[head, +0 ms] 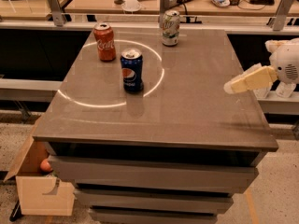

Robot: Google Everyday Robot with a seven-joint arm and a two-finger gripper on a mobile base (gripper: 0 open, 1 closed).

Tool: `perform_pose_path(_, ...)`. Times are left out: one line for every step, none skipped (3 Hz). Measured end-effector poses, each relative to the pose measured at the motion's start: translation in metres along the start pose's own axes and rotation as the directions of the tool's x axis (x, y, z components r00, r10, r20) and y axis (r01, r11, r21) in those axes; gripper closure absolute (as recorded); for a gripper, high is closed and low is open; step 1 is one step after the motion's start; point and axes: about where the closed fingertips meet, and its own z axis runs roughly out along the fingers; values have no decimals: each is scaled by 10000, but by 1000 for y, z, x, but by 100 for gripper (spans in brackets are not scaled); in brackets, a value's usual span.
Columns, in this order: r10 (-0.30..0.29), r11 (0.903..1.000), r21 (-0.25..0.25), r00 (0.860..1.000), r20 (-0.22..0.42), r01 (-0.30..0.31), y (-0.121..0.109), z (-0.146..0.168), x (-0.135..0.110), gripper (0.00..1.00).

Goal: Pick 7up can

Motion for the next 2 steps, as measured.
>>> perform_pose_path(347,9989,305,9973,651,-367,-2,18,-12,0)
perform_pose_path(643,9950,638,9829,1726,-763,-18,47,-29,0)
